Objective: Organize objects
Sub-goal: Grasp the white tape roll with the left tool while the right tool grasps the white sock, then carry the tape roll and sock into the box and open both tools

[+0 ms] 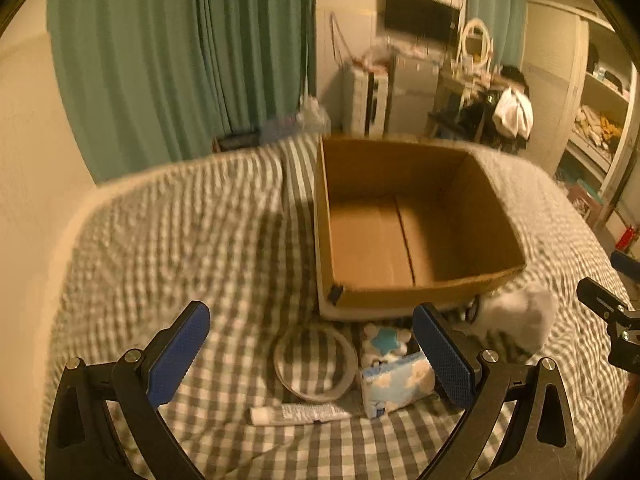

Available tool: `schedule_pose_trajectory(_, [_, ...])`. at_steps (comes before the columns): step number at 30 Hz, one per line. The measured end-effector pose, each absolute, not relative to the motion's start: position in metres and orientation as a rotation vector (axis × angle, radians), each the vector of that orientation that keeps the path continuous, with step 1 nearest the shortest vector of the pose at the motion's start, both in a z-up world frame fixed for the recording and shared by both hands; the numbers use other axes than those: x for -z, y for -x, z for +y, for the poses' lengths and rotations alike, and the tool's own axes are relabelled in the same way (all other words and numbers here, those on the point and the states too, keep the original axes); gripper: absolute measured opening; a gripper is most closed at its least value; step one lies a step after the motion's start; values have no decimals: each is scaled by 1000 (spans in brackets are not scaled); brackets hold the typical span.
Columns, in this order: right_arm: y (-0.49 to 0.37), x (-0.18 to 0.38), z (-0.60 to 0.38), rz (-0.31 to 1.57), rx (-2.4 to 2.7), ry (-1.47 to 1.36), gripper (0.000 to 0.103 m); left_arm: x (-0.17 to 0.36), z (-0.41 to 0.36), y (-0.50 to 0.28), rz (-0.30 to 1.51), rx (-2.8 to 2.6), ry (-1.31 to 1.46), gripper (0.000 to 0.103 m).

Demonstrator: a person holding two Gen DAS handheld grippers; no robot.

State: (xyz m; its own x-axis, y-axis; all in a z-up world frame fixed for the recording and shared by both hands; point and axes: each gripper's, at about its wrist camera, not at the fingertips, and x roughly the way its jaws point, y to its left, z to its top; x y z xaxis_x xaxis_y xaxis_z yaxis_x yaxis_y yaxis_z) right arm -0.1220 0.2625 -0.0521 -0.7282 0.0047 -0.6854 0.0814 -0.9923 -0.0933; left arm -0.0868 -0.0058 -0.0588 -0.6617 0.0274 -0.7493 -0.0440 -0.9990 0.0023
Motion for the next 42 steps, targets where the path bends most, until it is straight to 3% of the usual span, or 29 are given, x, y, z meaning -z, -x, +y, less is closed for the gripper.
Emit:
schedule_pose_trajectory(7, [154, 111, 271, 194, 2800, -1369, 99, 118, -6, 111, 114, -2759, 1459, 103])
schedule_pose_trajectory(14, [171, 148, 279, 147, 2759, -1485, 99, 161, -18, 132, 57, -2644, 1641, 103])
schedule_pose_trajectory(19, [175, 160, 280, 114, 2744, -1501, 89, 181, -20, 131, 57, -2613, 1683, 101])
schedule_pose_trajectory(20, [175, 161, 280, 108, 2741, -1498, 86, 180, -19, 130, 63, -2613, 1675, 98])
schedule_pose_trajectory(23, [176, 162, 277, 105, 2740, -1492, 79, 183, -13, 126, 97, -2606, 1644, 72])
schedule_pose_trajectory(24, [175, 162, 276, 111, 2742, -1490, 76, 186, -12, 127, 101, -2590, 1657, 59])
schedule_pose_trajectory(26, [175, 161, 274, 128, 2743, -1487, 73, 193, -13, 127, 99, -2590, 1680, 48])
schedule_pose_trajectory(28, [175, 161, 271, 144, 2752, -1480, 71, 197, -16, 128, 83, -2594, 1696, 27])
schedule_pose_trajectory(34, [170, 154, 264, 212, 2785, -1464, 66, 197, -20, 123, 87, -2611, 1692, 11])
schedule_pose_trajectory(42, [153, 132, 268, 148, 2792, -1447, 64, 159, -17, 99, 200, -2719, 1546, 5])
